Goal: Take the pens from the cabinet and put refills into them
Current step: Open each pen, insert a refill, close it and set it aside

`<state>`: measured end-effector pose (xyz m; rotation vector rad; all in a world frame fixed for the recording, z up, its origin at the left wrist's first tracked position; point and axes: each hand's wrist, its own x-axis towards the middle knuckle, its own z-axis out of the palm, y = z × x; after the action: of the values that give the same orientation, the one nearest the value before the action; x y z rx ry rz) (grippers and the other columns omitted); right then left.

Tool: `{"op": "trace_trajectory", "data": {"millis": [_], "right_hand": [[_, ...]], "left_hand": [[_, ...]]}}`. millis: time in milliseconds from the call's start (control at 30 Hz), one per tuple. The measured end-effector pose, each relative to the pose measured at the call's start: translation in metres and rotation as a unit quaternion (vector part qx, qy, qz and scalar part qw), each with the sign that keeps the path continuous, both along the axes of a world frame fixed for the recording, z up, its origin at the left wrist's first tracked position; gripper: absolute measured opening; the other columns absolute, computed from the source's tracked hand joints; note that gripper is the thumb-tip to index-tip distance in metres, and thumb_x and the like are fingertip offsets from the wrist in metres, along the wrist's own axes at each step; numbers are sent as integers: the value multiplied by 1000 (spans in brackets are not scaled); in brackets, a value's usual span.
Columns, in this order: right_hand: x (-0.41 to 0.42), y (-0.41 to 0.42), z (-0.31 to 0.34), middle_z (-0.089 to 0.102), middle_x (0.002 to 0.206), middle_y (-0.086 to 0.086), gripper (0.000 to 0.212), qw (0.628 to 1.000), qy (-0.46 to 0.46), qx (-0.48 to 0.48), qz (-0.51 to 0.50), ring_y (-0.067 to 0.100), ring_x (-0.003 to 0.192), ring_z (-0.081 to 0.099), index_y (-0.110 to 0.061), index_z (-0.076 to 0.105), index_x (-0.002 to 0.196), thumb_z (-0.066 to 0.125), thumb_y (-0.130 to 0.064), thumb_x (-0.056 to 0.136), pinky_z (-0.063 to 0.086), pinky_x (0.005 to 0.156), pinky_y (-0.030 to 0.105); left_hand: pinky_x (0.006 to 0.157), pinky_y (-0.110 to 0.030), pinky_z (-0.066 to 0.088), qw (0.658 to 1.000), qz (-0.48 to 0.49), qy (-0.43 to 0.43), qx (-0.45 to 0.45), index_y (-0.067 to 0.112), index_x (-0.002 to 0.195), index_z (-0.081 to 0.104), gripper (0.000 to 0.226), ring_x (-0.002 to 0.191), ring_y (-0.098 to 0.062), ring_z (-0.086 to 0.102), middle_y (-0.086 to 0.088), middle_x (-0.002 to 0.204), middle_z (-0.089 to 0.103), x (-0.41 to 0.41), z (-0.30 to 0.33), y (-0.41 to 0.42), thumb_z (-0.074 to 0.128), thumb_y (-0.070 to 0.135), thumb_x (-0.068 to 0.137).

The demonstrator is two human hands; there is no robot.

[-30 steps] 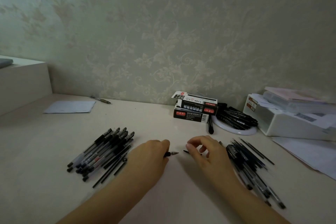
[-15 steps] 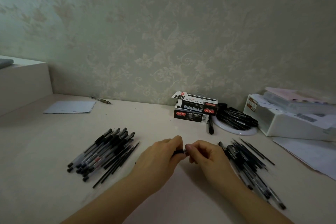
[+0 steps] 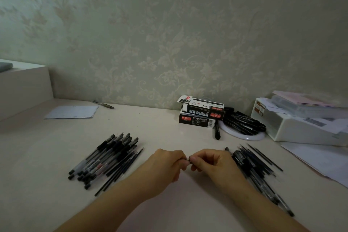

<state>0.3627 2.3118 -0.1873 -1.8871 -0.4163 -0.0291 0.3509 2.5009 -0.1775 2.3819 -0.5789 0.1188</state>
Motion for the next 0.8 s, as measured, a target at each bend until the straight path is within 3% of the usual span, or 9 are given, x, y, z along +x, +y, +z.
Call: {"op": "trace_trajectory", "data": {"millis": [233, 333, 433, 533, 667, 700, 800], "right_hand": [[-3, -2, 1, 75, 80, -4, 7, 999, 10, -2, 38, 2, 75, 68, -21, 79, 87, 77, -16, 83, 49, 71, 11], [-2, -1, 0, 76, 83, -3, 10, 999, -1, 4, 36, 5, 78, 70, -22, 78, 91, 77, -16, 83, 50, 72, 11], [0, 3, -1, 76, 82, -1, 14, 1000, -8, 20, 10, 5, 72, 68, -23, 75, 94, 71, -33, 85, 51, 68, 15], [1, 4, -4, 72, 72, -1, 30, 999, -23, -12, -19, 4, 64, 64, -25, 72, 80, 63, -53, 80, 49, 64, 17], [3, 2, -6, 73, 81, -4, 5, 999, -23, -24, 17, 7, 73, 67, -30, 72, 85, 70, -27, 89, 51, 69, 17], [4, 0, -6, 73, 88, -6, 12, 999, -26, -24, 23, 9, 78, 67, -33, 71, 89, 70, -21, 89, 53, 72, 17], [2, 3, -4, 70, 98, -10, 16, 999, -26, -18, 10, 9, 81, 67, -38, 65, 99, 72, -32, 86, 54, 74, 19]], "left_hand": [[57, -10, 38, 999, -44, 25, 7, 22, 81, 62, 27, 55, -2, 52, 7, 59, 60, 3, -1, 10, 44, 28, 100], [55, -10, 36, 999, -43, -3, 9, 25, 84, 62, 21, 56, -2, 52, 4, 64, 62, 4, -2, 11, 47, 29, 98], [57, -13, 37, 998, -28, -55, 29, 23, 92, 60, 16, 62, 0, 50, 9, 70, 59, 5, -3, 8, 50, 36, 97], [60, -14, 36, 994, -33, -90, 49, 24, 94, 56, 16, 69, -1, 49, 12, 80, 57, 3, -5, 4, 50, 39, 96], [61, -17, 39, 996, -16, -82, 21, 28, 96, 42, 14, 71, -2, 49, 11, 86, 55, 3, -6, 6, 52, 37, 95], [62, -19, 39, 996, -18, -88, 23, 27, 95, 40, 15, 72, -5, 48, 10, 86, 54, 3, -6, 7, 52, 36, 95], [67, -29, 43, 994, -29, -99, 28, 24, 91, 42, 14, 75, -9, 48, 8, 88, 54, 2, -5, 5, 50, 33, 96]]}}
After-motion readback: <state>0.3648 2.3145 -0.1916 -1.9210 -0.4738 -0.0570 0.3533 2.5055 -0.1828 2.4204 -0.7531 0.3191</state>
